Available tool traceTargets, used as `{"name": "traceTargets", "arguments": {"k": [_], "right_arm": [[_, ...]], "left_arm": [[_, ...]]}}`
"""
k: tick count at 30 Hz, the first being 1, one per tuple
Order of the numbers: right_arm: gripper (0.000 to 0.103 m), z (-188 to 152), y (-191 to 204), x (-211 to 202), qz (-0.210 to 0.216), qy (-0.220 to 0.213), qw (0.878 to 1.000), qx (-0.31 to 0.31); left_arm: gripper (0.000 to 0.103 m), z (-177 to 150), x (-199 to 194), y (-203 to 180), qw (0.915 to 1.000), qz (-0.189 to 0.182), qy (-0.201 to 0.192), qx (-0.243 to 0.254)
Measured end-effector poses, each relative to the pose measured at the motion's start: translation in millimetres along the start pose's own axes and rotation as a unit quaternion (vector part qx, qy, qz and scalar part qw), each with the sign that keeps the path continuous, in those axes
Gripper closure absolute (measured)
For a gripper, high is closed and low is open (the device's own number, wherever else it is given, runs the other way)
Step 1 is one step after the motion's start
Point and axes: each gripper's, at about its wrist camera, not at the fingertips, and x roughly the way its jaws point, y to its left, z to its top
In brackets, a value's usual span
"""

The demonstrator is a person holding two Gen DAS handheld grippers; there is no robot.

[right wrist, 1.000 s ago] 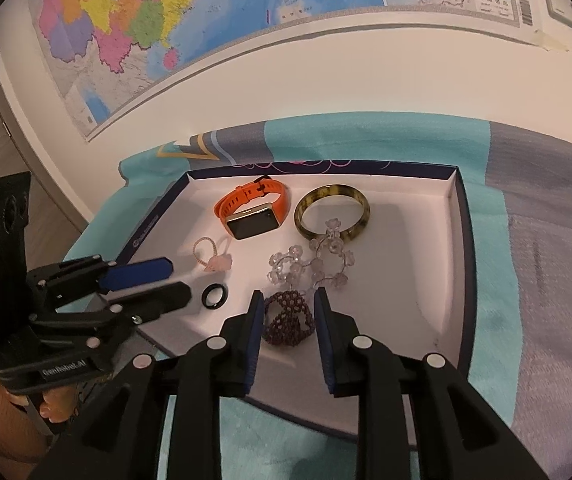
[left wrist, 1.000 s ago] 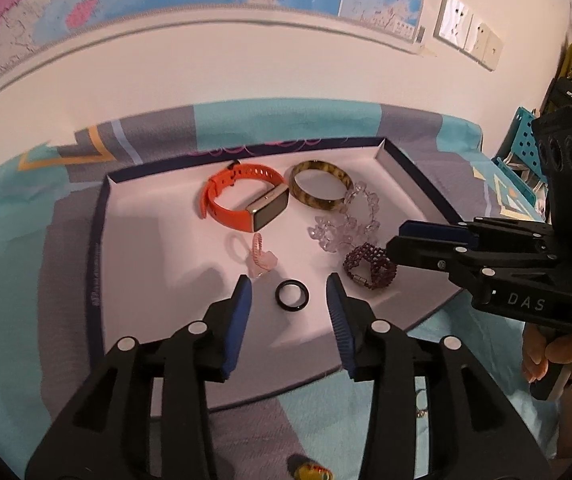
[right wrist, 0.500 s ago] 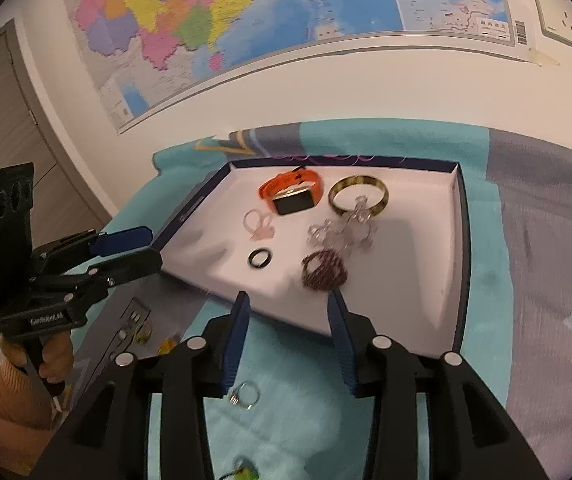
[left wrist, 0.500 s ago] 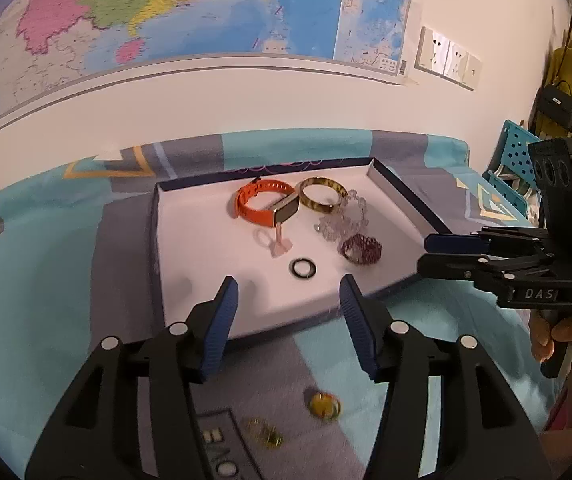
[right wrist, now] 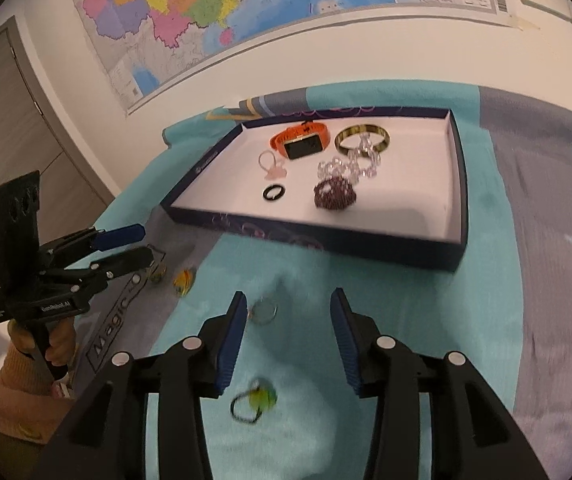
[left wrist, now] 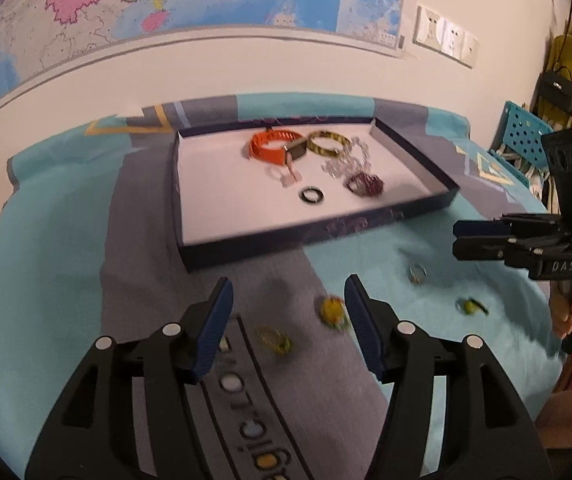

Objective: Organize jewelry
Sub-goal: 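Move the left gripper to the yellow stone ring while the right gripper approaches the green stone ring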

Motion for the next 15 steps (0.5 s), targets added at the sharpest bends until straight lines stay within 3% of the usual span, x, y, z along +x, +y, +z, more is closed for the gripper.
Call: {"name": "traceTargets", "arguments": {"k": [7,15], "right_arm": [[0.055,-22,-2,-8,-0.008,0.004,1.0,0.012],[0.055,-39,10,-7,-0.008,0.015,1.0,0.003]], "left_arm": [[0.043,-19,2,-13,0.9998,-0.003,0.015,0.013],[0.043,-13,3,-26,0.9995,-0.018,0.006,0.026]]}}
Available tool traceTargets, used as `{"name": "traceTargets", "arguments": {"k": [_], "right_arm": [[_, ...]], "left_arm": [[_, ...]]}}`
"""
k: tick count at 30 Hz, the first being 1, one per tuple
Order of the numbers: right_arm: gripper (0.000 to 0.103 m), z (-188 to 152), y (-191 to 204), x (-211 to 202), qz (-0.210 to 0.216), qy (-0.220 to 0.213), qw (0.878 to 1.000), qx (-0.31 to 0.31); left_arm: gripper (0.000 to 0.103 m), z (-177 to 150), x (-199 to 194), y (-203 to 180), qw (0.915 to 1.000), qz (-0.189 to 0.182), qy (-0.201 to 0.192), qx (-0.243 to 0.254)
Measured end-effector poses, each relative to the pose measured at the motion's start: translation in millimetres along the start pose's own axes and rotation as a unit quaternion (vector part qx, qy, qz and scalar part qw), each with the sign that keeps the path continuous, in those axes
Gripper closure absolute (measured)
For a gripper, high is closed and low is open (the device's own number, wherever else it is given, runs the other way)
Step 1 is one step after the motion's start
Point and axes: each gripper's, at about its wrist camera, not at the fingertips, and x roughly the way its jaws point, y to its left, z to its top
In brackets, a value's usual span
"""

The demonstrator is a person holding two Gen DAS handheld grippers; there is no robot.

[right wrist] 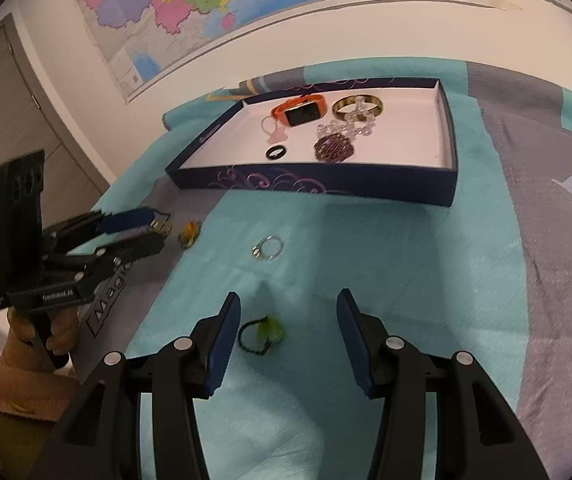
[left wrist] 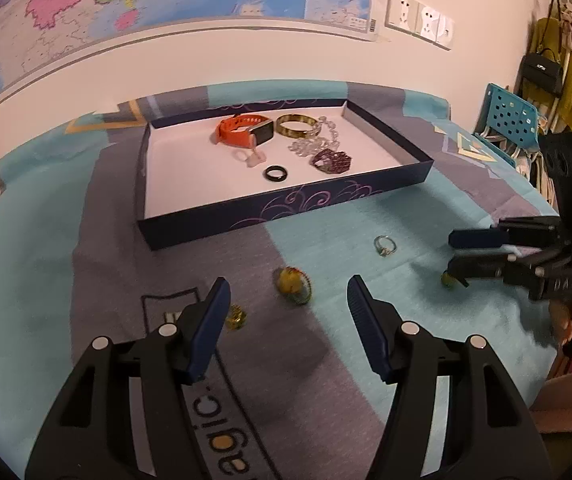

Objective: Organize jewelry
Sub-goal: 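Move the left gripper to the yellow stone ring while the right gripper approaches the green stone ring, then grasp the yellow stone ring with the left gripper while the right gripper grasps the green stone ring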

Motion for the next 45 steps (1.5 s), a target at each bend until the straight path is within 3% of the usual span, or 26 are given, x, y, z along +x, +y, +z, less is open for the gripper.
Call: {"name": "traceTargets", "arguments": {"k": [5,13,24,35,45], "right_arm": [[0.055,-6,6,-1,-0.002,0.001,1.0,-0.011],[0.055,-9,13,-1,-0.008,0.002,1.0,-0.023],[0.055,-9,17,1,-0.019,0.003,0.999,-0.037],[0.055,-12,25,3,-0.042,0.002,0.998,-0.054],[0.08,-11,31,6,-0.063,0.007,0.995,-0.076]], "left_arm": [[0.044,3,7,-14,0.9997,-0.002,0.007,0.025],[0.047,5,21,-17,0.9995,-0.011,0.026,0.017],[0.074,6,33,-12,0.9986,-0.016,0.051,-0.002],[0.078,7,35,-14,0.9986,-0.003,0.052,-0.001],[0.083,7,35,-11,0.9986,-0.004,0.052,-0.012]]}}
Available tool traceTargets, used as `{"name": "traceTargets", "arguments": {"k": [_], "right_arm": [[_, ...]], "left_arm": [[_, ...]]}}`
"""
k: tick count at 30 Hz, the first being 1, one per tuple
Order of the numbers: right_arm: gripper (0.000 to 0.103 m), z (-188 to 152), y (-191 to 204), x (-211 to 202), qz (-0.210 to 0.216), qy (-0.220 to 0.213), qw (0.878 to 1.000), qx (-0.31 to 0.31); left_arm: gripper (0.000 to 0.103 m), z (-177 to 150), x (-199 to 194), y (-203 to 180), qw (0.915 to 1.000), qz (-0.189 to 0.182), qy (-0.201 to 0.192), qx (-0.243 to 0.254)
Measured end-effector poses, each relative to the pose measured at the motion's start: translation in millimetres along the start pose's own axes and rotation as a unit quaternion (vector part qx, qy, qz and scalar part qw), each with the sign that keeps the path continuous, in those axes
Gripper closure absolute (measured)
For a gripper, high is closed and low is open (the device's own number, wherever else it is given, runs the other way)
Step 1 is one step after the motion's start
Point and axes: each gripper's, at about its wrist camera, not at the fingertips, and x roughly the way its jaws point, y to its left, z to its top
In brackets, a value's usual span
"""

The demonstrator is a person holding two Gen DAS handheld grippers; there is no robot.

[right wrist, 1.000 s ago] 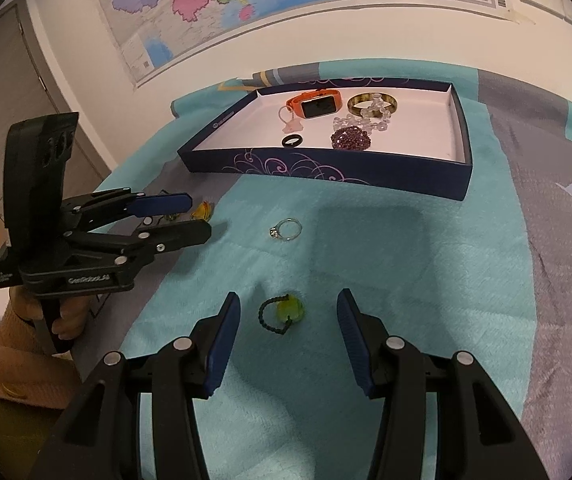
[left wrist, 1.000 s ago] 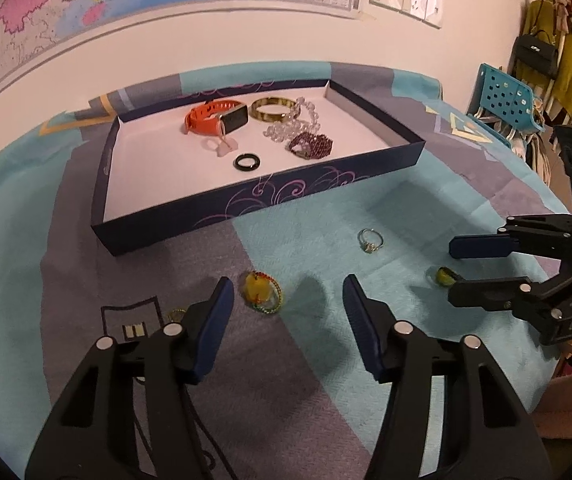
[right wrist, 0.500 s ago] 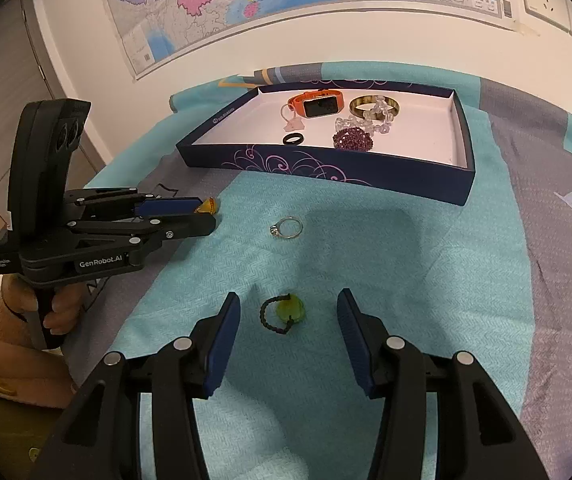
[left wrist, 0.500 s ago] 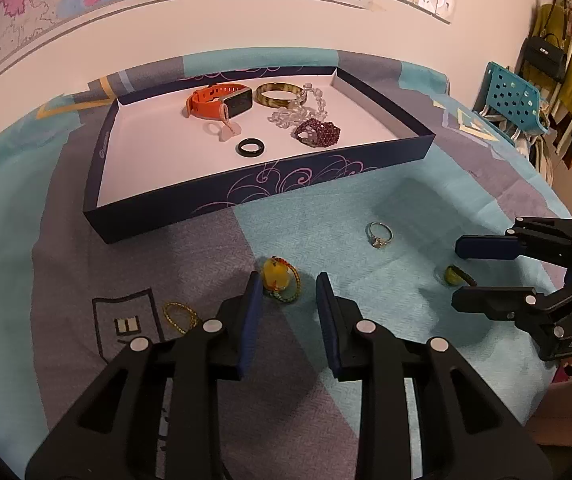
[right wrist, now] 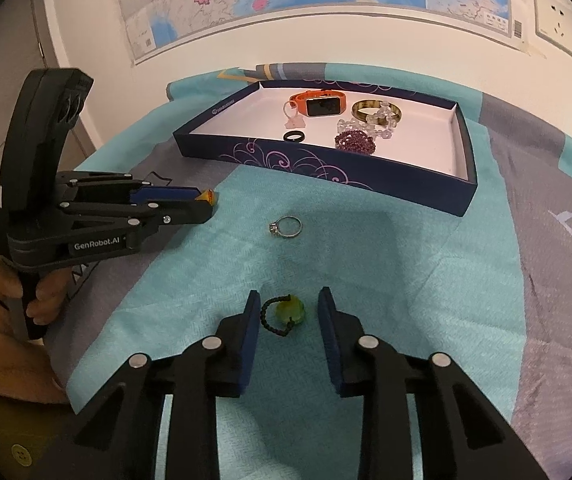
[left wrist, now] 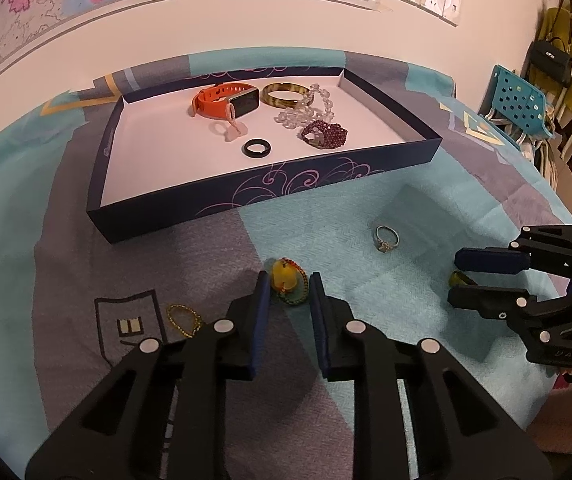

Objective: Organize jewelry
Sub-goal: 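Grasp the yellow stone ring with the left gripper while the right gripper grasps the green stone ring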

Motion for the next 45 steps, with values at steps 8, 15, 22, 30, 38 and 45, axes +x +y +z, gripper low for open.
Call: {"name": "traceTargets", "arguments": {"k": [8,15,22,30,38,45], "right_arm": [[0.084,1,2,0,-0.002,0.002,1.0,-0.008],[0.086,2,0,1,0.004,0.001,1.0,-0.002],[0.091,5,-5,1,0.019,-0.002,1.0,0.015],[0.091,7,-10,0,0.035,-0.009,0.999,0.031],[0.091,9,-17,-6,0.044,-0.021,0.998,0.049],[0.091,15,-20,-10,0.054,-0.035,0.996,0.059]], "left_arm": [[0.083,0,0,1,1.0,0.0,0.0,-0.003],[0.083,0,0,0,1.0,0.001,0.0,-0.002],[0.085,0,0,0,1.0,0.0,-0.001,-0.004],[0.087,-1,-2,1,0.9999,-0.005,-0.004,-0.012],[0.087,-2,-4,1,0.9998,-0.012,-0.008,-0.014],[0.09,0,-12,0,0.9997,-0.015,-0.016,-0.015]]}}
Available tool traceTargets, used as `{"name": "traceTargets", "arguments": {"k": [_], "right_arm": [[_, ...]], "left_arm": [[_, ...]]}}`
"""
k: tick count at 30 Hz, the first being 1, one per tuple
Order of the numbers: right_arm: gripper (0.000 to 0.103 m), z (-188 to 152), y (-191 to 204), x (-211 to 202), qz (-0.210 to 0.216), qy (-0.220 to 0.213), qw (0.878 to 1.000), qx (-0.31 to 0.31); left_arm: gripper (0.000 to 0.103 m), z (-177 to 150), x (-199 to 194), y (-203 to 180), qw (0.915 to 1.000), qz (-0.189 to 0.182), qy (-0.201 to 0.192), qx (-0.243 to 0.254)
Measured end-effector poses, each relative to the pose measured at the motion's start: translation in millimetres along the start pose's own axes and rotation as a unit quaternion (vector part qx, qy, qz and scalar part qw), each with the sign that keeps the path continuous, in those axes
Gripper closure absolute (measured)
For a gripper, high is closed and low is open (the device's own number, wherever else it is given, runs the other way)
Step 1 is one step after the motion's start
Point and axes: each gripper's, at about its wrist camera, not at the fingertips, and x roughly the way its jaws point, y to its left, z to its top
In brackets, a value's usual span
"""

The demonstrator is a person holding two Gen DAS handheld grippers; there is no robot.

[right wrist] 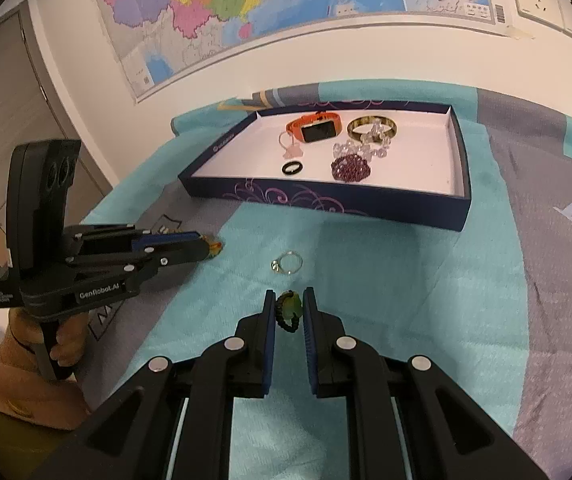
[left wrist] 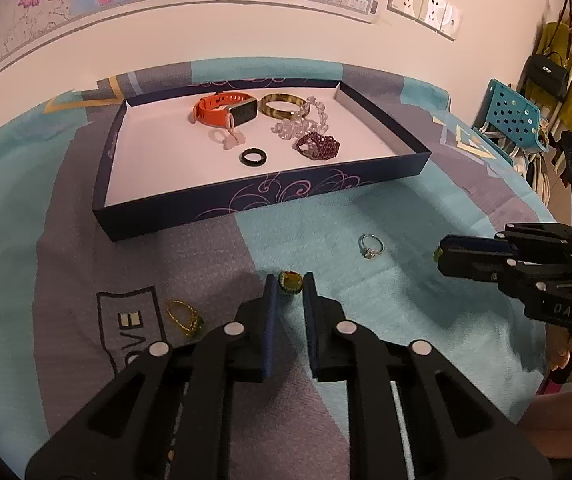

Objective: Organize jewelry
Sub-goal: 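Grasp the yellow stone ring with the left gripper while the right gripper grasps the green stone ring, then carry the yellow stone ring with the left gripper while the right gripper carries the green ring into the box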

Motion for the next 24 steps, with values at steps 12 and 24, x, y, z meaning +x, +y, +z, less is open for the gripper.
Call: {"name": "traceTargets", "arguments": {"k": [12,24], "right_arm": [[0.091,0,-3,1,0.002,-0.001,1.0,0.004],[0.091,0,-4,4,0.005,-0.001,1.0,0.005]], "left_arm": [[0.072,-3,4,-3,0.9999,0.001,0.007,0.013],[0.087,-1,12,-3,0.9997,0.013,0.016,0.012]]}}
